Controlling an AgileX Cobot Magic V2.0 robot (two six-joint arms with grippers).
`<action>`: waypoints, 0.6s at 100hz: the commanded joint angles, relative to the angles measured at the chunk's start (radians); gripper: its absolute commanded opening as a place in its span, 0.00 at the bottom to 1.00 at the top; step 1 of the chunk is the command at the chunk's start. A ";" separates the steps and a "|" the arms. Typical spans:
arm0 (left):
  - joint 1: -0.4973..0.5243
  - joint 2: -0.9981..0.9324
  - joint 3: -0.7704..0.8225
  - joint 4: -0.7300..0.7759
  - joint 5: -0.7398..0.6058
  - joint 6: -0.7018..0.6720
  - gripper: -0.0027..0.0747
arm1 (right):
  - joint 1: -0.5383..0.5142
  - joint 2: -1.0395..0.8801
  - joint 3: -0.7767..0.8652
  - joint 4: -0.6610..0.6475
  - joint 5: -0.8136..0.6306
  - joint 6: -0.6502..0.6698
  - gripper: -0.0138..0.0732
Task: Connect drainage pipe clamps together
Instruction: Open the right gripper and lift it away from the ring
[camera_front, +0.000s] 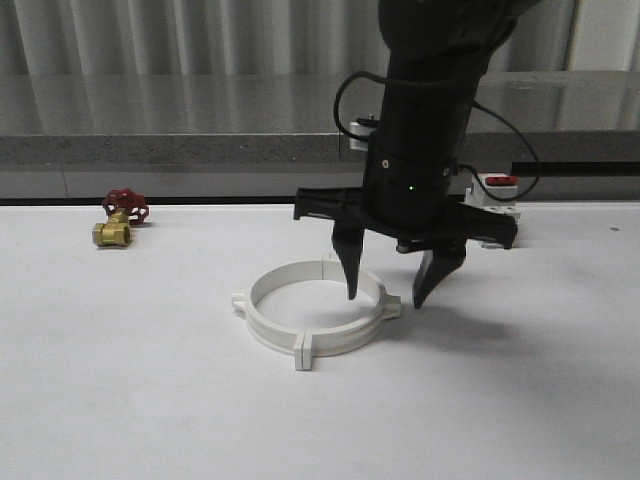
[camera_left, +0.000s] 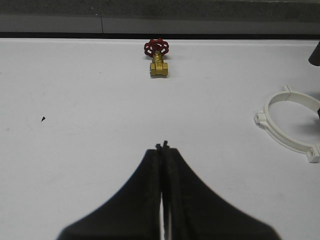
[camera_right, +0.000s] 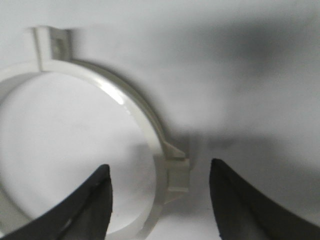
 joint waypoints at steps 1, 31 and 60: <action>0.002 0.008 -0.028 -0.010 -0.070 0.000 0.01 | -0.013 -0.111 -0.035 -0.025 -0.013 -0.077 0.67; 0.002 0.008 -0.028 -0.010 -0.070 0.000 0.01 | -0.125 -0.369 0.029 -0.056 0.013 -0.292 0.67; 0.002 0.008 -0.028 -0.010 -0.070 0.000 0.01 | -0.316 -0.759 0.316 -0.059 0.013 -0.414 0.67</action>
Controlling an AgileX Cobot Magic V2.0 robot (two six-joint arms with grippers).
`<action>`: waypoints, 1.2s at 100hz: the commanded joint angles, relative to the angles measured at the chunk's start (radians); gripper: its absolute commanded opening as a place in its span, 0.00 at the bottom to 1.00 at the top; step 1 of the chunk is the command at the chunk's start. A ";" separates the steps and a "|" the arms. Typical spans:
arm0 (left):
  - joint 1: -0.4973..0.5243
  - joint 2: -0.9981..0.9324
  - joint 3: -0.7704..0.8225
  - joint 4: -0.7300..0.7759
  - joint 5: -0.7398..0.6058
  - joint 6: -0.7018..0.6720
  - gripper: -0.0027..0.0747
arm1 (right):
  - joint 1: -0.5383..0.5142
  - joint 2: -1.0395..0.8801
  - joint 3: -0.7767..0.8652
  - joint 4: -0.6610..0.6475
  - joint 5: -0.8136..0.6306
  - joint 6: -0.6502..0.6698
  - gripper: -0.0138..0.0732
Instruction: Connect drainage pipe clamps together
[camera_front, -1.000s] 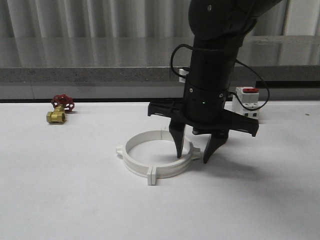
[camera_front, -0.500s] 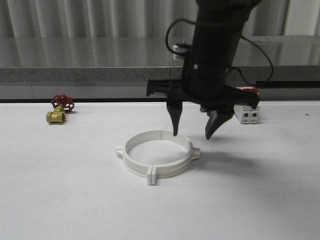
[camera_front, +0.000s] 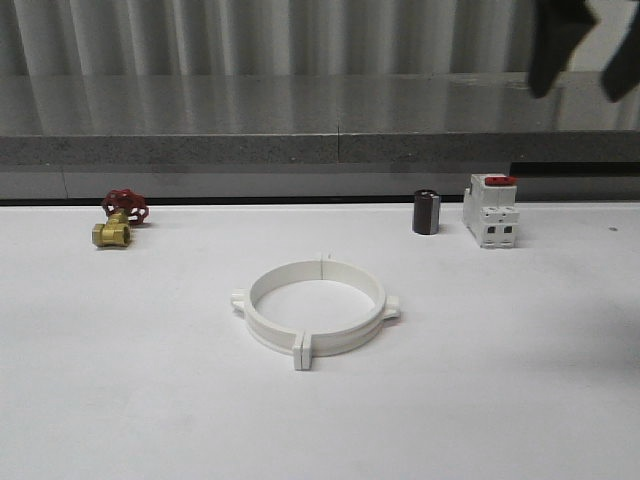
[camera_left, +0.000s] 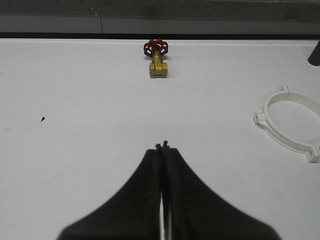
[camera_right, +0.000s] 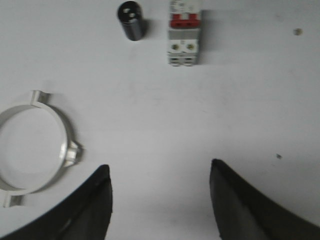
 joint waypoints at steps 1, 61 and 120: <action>0.002 0.008 -0.028 -0.010 -0.070 0.000 0.01 | -0.052 -0.158 0.068 -0.014 -0.028 -0.048 0.67; 0.002 0.008 -0.028 -0.010 -0.070 0.000 0.01 | -0.137 -1.076 0.481 -0.059 0.188 -0.096 0.25; 0.002 0.008 -0.028 -0.010 -0.070 0.000 0.01 | -0.137 -1.157 0.486 -0.122 0.207 -0.096 0.02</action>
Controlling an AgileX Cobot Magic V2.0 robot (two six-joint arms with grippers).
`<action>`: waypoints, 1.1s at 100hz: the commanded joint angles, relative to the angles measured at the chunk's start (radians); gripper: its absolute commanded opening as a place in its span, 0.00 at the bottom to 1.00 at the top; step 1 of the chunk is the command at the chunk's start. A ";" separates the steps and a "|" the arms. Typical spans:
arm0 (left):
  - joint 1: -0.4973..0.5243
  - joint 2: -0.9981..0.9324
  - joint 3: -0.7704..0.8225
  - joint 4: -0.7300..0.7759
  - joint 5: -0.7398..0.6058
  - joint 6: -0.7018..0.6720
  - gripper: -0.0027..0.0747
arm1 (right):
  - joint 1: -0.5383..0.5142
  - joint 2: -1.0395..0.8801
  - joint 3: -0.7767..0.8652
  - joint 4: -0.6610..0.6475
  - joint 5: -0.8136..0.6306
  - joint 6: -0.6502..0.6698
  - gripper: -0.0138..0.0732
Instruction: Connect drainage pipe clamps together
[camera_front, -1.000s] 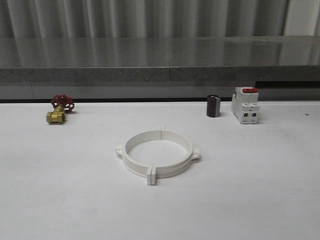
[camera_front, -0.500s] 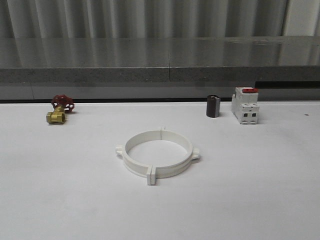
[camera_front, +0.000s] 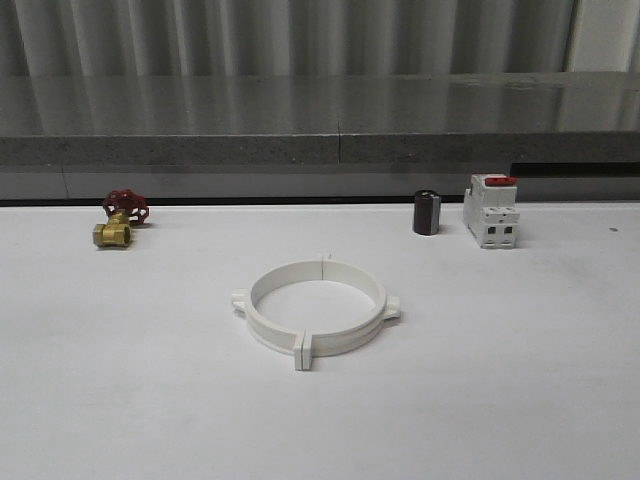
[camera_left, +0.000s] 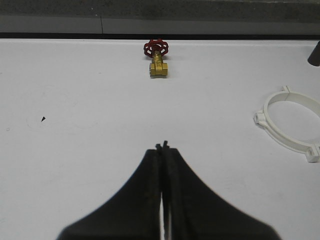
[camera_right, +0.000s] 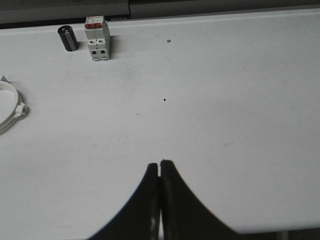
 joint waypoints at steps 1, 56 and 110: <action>0.002 0.008 -0.028 -0.010 -0.070 0.000 0.01 | -0.007 0.012 -0.021 -0.028 -0.064 -0.011 0.02; 0.002 0.008 -0.028 -0.010 -0.070 0.000 0.01 | -0.007 -0.005 0.223 -0.029 -0.535 -0.011 0.02; 0.002 0.008 -0.028 -0.010 -0.068 0.000 0.01 | -0.071 -0.230 0.640 0.216 -0.906 -0.228 0.02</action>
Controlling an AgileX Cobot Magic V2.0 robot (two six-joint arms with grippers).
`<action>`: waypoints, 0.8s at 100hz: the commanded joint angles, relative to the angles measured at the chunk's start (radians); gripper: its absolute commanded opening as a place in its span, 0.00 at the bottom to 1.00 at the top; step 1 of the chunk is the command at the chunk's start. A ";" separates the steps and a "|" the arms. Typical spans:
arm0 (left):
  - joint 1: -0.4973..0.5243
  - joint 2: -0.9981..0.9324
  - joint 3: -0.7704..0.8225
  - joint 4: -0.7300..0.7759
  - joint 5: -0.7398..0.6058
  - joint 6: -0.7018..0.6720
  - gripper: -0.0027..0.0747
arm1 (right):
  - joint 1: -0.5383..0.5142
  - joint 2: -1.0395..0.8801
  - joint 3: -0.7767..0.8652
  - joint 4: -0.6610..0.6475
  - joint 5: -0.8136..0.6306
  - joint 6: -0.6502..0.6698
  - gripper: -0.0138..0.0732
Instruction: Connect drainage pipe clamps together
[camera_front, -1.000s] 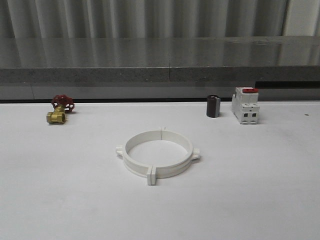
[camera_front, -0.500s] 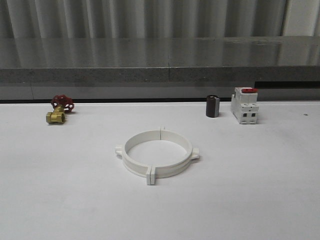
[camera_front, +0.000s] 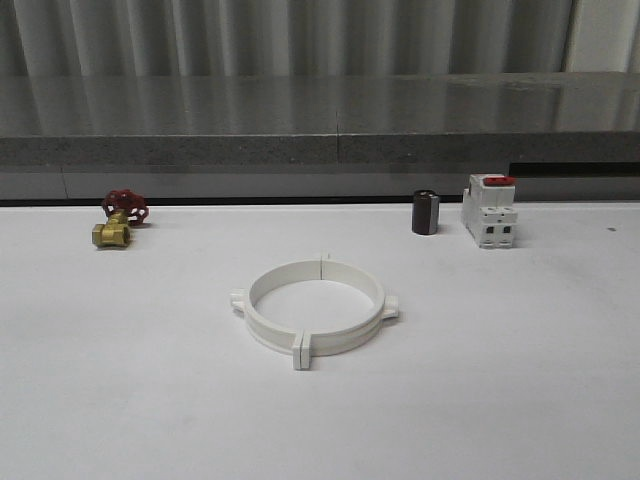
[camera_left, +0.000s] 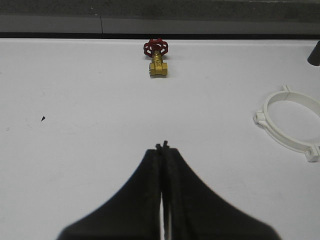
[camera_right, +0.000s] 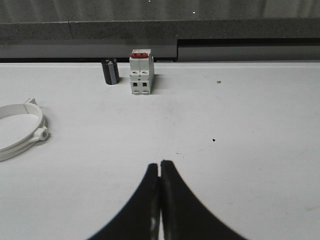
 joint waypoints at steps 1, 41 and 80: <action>0.002 0.008 -0.030 -0.010 -0.068 0.000 0.01 | -0.009 -0.019 0.018 0.016 -0.175 -0.023 0.02; 0.002 0.008 -0.030 -0.010 -0.068 0.000 0.01 | -0.009 -0.019 0.034 0.021 -0.252 -0.023 0.02; 0.002 0.008 -0.030 -0.010 -0.068 0.000 0.01 | -0.009 -0.019 0.034 0.021 -0.250 -0.023 0.02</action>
